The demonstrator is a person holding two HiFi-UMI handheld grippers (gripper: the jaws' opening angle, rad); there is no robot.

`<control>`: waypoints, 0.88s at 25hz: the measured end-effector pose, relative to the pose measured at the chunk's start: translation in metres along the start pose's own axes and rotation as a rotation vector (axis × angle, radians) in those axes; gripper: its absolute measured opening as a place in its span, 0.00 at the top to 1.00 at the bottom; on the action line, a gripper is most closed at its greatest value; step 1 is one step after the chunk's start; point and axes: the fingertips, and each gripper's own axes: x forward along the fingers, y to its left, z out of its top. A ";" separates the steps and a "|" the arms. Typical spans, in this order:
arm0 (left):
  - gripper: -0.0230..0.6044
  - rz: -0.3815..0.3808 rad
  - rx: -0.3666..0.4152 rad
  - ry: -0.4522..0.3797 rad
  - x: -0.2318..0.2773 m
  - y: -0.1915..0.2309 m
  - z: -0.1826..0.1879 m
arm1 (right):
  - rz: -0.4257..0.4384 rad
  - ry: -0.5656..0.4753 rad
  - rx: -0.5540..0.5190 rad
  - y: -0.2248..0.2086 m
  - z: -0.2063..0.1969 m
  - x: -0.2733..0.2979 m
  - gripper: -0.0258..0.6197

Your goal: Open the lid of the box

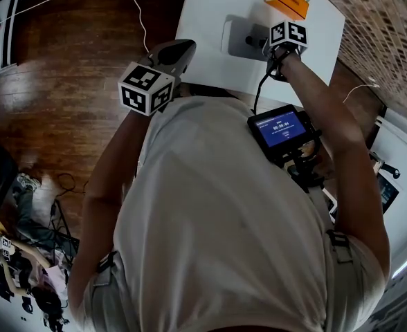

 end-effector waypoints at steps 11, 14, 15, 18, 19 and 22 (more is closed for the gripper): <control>0.96 0.005 0.011 0.023 0.004 -0.013 -0.012 | -0.036 -0.011 -0.036 -0.002 -0.003 0.011 0.52; 0.96 0.005 0.011 0.030 0.002 -0.011 -0.010 | -0.019 -0.003 -0.038 0.001 -0.002 0.009 0.53; 0.96 0.004 0.013 0.032 0.002 -0.011 -0.010 | -0.012 -0.002 -0.040 0.002 -0.002 0.009 0.53; 0.96 -0.004 0.027 0.041 0.004 -0.011 -0.008 | 0.017 -0.014 -0.049 0.007 -0.001 0.004 0.53; 0.96 -0.007 0.031 0.045 0.005 -0.011 -0.007 | 0.025 -0.018 -0.053 0.009 0.000 0.001 0.53; 0.96 -0.019 0.042 0.056 0.008 -0.011 -0.004 | 0.035 -0.034 -0.099 0.014 0.005 -0.012 0.53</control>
